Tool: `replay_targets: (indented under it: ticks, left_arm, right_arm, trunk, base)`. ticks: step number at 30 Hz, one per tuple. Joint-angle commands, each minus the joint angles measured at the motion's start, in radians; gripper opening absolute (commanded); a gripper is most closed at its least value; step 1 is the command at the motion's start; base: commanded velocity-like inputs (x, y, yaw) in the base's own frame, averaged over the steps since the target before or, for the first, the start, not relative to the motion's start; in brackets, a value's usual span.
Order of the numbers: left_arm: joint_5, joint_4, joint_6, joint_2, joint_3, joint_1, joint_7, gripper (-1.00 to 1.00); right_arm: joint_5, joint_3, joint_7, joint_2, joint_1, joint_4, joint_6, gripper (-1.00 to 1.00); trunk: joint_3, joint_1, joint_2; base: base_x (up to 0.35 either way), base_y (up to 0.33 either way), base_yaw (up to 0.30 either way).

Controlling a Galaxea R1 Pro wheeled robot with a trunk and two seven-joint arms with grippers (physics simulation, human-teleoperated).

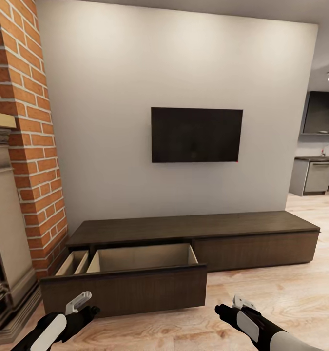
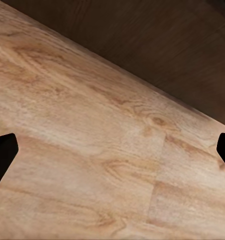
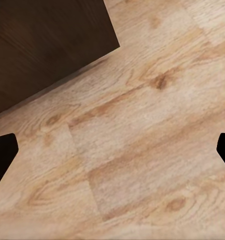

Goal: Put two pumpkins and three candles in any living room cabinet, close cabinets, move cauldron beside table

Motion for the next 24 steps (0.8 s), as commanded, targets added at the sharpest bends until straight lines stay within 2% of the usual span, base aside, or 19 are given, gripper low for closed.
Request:
replay_targets:
  ticks: [1, 18, 24]
  left_arm:
    - [0.011, -0.002, 0.000, 0.001, -0.005, 0.000, 0.010, 1.00]
    - [0.012, -0.002, 0.002, 0.001, -0.005, -0.001, 0.008, 1.00]
    - [0.012, -0.002, 0.022, 0.002, -0.005, 0.000, 0.008, 1.00]
  right_arm:
    - [-0.007, 0.007, -0.008, -0.001, 0.000, -0.004, 0.004, 1.00]
    - [-0.006, 0.007, -0.007, -0.002, 0.000, -0.003, 0.004, 1.00]
    - [-0.006, 0.007, -0.006, -0.003, 0.000, -0.002, 0.004, 1.00]
  trunk:
    - [0.000, -0.004, 0.007]
    - [0.025, -0.069, 0.126]
    - [0.034, -0.092, 0.168]
  base:
    - [0.000, 0.000, 0.000]
    - [0.000, 0.000, 0.000]
    - [0.000, 0.000, 0.000]
